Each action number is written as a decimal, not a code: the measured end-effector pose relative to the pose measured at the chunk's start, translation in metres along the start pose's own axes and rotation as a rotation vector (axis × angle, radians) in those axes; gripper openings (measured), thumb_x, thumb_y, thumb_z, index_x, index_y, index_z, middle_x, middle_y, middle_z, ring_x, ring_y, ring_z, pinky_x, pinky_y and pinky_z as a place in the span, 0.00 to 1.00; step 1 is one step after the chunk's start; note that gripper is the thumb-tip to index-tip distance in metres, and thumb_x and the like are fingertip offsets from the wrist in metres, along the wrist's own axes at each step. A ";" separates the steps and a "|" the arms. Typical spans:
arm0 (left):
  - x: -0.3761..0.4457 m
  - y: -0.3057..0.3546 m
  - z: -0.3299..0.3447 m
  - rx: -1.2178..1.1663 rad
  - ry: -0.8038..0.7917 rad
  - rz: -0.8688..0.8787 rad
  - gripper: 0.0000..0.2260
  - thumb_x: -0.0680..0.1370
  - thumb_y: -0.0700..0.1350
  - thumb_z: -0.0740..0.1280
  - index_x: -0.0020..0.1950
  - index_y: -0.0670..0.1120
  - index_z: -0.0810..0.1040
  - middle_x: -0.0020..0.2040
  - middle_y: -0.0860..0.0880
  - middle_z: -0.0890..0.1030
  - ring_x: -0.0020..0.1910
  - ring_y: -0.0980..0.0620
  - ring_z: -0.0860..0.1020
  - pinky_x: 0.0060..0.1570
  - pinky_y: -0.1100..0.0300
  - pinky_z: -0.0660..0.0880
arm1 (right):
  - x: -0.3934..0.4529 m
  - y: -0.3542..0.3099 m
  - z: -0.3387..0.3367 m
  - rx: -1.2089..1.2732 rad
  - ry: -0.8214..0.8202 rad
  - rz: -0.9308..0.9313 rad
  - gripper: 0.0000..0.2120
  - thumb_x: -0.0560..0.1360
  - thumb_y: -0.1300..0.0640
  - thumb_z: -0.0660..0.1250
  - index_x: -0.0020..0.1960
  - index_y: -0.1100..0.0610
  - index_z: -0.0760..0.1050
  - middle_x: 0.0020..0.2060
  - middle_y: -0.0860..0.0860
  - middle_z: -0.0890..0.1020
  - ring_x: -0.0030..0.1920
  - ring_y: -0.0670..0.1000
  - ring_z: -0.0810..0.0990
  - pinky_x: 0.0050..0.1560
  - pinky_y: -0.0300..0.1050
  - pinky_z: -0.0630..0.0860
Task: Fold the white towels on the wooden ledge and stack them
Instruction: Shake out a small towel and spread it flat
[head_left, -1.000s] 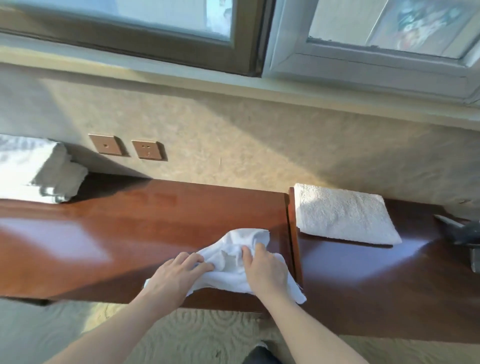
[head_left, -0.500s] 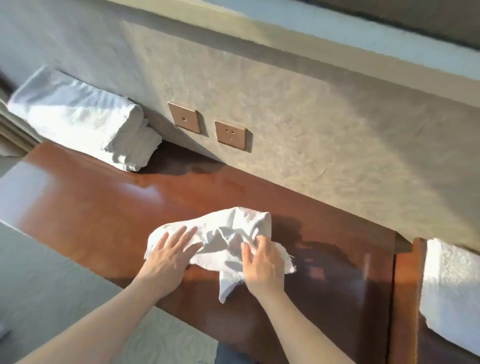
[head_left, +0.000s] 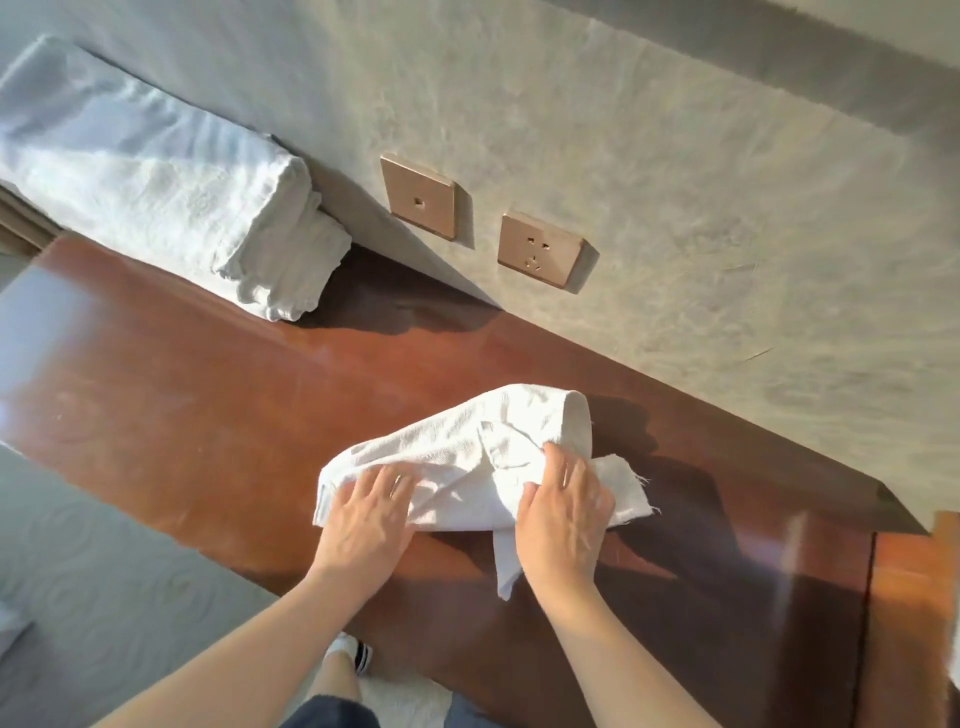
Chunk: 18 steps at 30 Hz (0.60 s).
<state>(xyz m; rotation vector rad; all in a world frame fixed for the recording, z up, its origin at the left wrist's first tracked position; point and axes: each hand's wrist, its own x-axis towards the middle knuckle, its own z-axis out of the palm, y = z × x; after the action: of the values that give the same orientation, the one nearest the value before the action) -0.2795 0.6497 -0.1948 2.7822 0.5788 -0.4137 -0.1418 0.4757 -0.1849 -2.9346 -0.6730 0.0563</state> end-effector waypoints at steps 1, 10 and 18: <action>0.001 -0.010 -0.002 -0.003 -0.008 -0.007 0.26 0.63 0.50 0.83 0.58 0.49 0.80 0.57 0.49 0.79 0.52 0.43 0.81 0.46 0.47 0.80 | 0.001 -0.005 -0.001 -0.028 0.013 0.021 0.24 0.69 0.61 0.76 0.64 0.56 0.75 0.52 0.58 0.80 0.53 0.61 0.80 0.48 0.58 0.77; 0.003 -0.071 -0.039 -0.665 0.086 -0.035 0.04 0.79 0.42 0.65 0.49 0.51 0.77 0.46 0.55 0.77 0.44 0.58 0.77 0.42 0.64 0.69 | -0.008 -0.085 0.000 -0.085 0.158 -0.016 0.14 0.69 0.69 0.70 0.52 0.56 0.77 0.45 0.55 0.77 0.47 0.59 0.77 0.50 0.57 0.74; 0.021 -0.149 -0.106 -1.041 0.373 -0.361 0.08 0.73 0.53 0.63 0.45 0.50 0.78 0.39 0.54 0.79 0.36 0.59 0.74 0.38 0.62 0.71 | 0.012 -0.148 -0.014 0.072 0.427 0.132 0.08 0.74 0.64 0.70 0.49 0.52 0.80 0.45 0.56 0.76 0.47 0.58 0.74 0.47 0.55 0.69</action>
<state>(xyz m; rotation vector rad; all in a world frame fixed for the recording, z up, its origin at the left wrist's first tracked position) -0.3008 0.8221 -0.1339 1.7402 1.0150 0.2992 -0.1937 0.6111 -0.1509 -2.7782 -0.4014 -0.5055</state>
